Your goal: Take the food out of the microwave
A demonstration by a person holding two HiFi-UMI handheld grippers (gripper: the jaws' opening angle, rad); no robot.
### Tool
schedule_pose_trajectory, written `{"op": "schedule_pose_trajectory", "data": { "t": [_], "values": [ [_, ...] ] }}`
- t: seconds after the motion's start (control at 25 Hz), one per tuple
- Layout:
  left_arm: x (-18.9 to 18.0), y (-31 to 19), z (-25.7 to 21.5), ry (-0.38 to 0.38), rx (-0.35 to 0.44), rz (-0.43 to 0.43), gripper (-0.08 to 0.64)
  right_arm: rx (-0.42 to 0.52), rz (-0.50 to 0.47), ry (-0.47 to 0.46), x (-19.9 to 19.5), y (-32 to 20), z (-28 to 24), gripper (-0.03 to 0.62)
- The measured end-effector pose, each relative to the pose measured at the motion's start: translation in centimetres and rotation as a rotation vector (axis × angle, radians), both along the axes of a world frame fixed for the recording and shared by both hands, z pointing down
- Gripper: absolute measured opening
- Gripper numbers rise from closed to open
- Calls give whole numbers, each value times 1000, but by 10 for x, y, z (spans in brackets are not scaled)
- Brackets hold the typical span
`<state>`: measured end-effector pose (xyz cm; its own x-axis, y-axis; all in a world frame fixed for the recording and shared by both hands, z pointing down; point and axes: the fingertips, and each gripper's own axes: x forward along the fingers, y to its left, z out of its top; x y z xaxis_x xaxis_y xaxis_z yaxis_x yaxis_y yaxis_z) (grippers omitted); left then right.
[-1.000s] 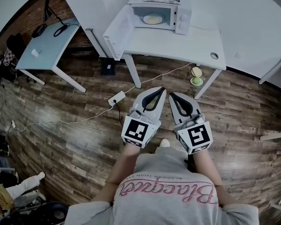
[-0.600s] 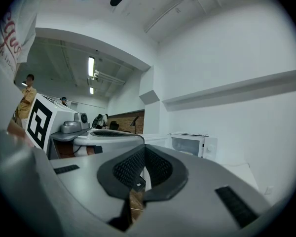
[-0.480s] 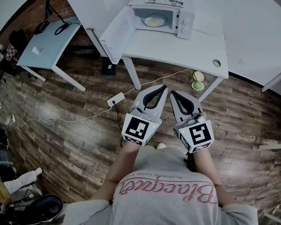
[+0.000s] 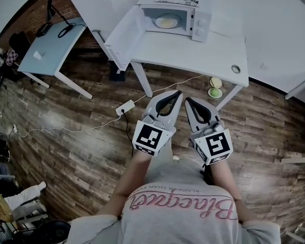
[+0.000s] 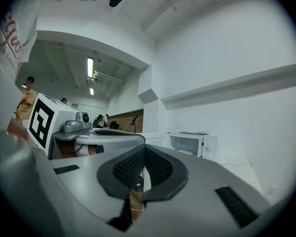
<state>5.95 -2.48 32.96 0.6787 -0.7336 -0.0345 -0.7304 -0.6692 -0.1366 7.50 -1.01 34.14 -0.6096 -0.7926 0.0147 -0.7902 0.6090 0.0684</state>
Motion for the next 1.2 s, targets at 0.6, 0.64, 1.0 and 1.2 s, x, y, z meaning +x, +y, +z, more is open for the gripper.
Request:
{"op": "schedule_pose_trajectory", "data": {
  "t": [0.6, 0.64, 1.0, 1.2],
  "values": [
    [-6, -67, -1, 16, 5, 34, 3, 12, 63, -6, 2, -68, -3, 9],
    [-7, -73, -2, 14, 9, 39, 3, 13, 67, -9, 1, -74, -3, 9],
    [-19, -136, -5, 21, 2, 43, 3, 7, 84, -23, -9, -134, -7, 9],
    [-24, -167, 0, 26, -9, 49, 3, -22, 78, -14, -18, -167, 2, 9]
  ]
}}
